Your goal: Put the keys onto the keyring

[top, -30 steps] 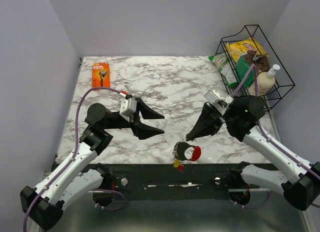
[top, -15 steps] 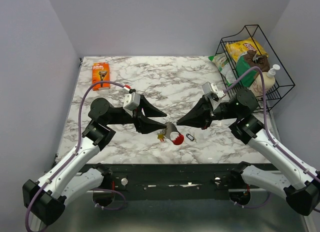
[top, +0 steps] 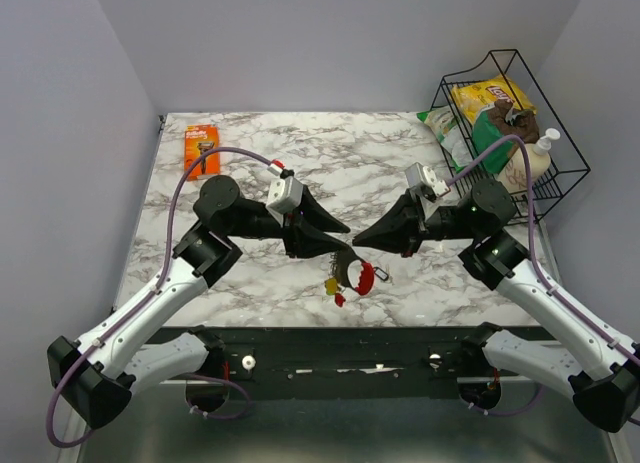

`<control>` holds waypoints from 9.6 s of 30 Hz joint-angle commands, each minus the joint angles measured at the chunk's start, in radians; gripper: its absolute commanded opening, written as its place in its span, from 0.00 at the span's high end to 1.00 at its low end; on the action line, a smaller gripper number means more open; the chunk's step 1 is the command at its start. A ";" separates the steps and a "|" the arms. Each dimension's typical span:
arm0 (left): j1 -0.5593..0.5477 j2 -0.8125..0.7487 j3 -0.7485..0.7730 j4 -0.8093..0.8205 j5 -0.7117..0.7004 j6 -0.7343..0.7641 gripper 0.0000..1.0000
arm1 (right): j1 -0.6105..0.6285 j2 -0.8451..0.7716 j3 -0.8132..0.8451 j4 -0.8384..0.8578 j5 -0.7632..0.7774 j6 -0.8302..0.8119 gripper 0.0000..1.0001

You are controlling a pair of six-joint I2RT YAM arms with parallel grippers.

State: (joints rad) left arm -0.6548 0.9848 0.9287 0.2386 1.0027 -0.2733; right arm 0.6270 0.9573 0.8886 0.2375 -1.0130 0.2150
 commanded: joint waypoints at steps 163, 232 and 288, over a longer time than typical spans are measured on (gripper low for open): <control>-0.147 -0.110 -0.137 -0.397 -0.820 0.292 1.00 | 0.082 0.538 -0.155 -0.604 0.926 0.205 0.57; -0.147 -0.098 -0.134 -0.400 -0.796 0.295 1.00 | 0.157 0.508 -0.046 -0.561 1.020 0.107 0.83; -0.147 -0.313 -0.162 -0.453 -0.949 0.235 1.00 | 0.298 0.761 0.089 -0.586 1.136 0.139 0.84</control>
State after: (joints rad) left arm -0.8009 0.6765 0.7837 -0.2405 0.0639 -0.0269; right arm 0.9173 1.6985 0.9646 -0.3103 0.0608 0.3408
